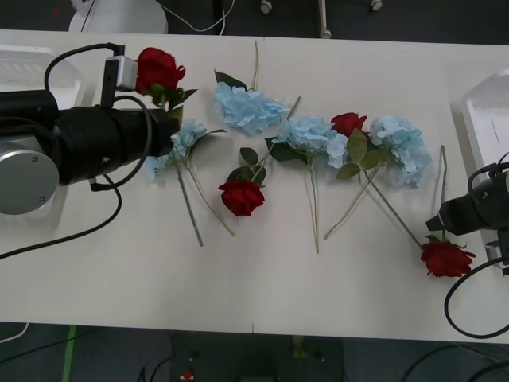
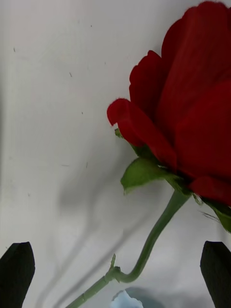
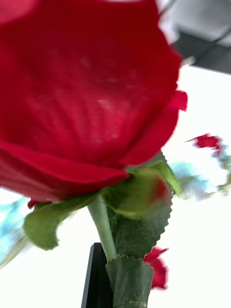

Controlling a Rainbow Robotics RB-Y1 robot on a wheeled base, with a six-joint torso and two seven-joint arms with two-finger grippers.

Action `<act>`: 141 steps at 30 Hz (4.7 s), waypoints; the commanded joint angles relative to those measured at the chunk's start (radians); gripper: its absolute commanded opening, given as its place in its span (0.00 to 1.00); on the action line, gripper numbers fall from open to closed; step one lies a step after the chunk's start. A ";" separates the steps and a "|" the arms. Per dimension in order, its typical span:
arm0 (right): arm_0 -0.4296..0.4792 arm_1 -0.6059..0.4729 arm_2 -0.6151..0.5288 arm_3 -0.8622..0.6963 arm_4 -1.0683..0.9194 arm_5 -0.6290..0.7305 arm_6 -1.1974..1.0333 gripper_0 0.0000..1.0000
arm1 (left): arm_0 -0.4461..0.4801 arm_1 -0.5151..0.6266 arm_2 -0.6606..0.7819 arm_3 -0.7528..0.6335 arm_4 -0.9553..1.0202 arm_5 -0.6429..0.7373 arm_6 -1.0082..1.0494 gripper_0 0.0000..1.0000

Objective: Put the red flowers into the right box and the blue flowers into the left box

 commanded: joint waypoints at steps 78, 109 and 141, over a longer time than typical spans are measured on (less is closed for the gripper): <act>-0.547 -0.344 0.206 0.525 -0.101 -0.311 3.115 0.00 | -0.125 -0.257 -0.307 0.172 0.247 -0.489 -0.266 0.00; -0.544 -0.181 0.249 0.798 0.326 -0.573 3.303 0.83 | -0.123 -0.257 -0.307 0.172 0.259 -0.497 -0.273 0.00; -0.179 -0.367 0.184 0.037 -0.971 0.043 3.389 1.00 | -0.177 -0.241 -0.207 0.172 0.313 -0.302 -0.276 0.00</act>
